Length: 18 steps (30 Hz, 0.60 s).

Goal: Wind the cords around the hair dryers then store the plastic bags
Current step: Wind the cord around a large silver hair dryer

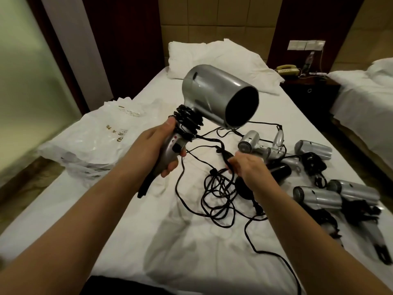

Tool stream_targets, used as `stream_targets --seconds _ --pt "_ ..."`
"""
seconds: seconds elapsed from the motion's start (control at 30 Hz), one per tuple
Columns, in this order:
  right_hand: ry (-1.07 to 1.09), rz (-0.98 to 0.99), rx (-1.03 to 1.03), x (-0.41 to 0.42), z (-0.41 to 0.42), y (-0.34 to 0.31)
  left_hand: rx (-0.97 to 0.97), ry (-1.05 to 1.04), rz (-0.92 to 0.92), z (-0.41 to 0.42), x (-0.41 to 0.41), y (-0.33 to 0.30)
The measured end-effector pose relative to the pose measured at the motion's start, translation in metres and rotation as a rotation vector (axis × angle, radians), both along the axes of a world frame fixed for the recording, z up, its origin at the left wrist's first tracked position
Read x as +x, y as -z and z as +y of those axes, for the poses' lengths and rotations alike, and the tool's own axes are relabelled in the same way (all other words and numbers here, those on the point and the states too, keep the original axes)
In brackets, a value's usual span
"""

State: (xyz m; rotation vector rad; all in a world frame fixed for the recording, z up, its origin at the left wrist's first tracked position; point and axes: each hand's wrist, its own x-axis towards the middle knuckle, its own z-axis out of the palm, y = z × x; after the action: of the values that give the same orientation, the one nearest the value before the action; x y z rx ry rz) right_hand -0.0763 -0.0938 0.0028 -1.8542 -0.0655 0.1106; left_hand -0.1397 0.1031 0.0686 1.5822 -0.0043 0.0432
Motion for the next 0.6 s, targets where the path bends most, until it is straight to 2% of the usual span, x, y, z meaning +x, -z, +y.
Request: stream_targets --seconds 0.1,0.27,0.37,0.43,0.5,0.6 --pt "-0.016 -0.053 0.214 -0.008 0.014 -0.013 0.125 -0.013 -0.085 -0.008 -0.001 -0.008" --pt "-0.001 -0.23 0.286 -0.014 0.029 -0.028 0.241 -0.09 -0.137 -0.012 0.006 -0.022" --pt "-0.166 -0.178 0.201 -0.004 0.013 -0.04 0.203 -0.088 -0.148 -0.009 0.006 -0.033" --pt "-0.403 -0.036 0.071 0.001 0.002 -0.047 0.148 -0.071 -0.118 -0.009 0.006 -0.037" --pt "-0.553 0.094 -0.085 0.006 -0.004 -0.049 0.096 -0.042 -0.073 -0.014 0.005 -0.036" --pt "-0.571 0.16 -0.282 0.012 0.003 -0.05 0.057 0.0 -0.017 -0.023 0.006 -0.032"
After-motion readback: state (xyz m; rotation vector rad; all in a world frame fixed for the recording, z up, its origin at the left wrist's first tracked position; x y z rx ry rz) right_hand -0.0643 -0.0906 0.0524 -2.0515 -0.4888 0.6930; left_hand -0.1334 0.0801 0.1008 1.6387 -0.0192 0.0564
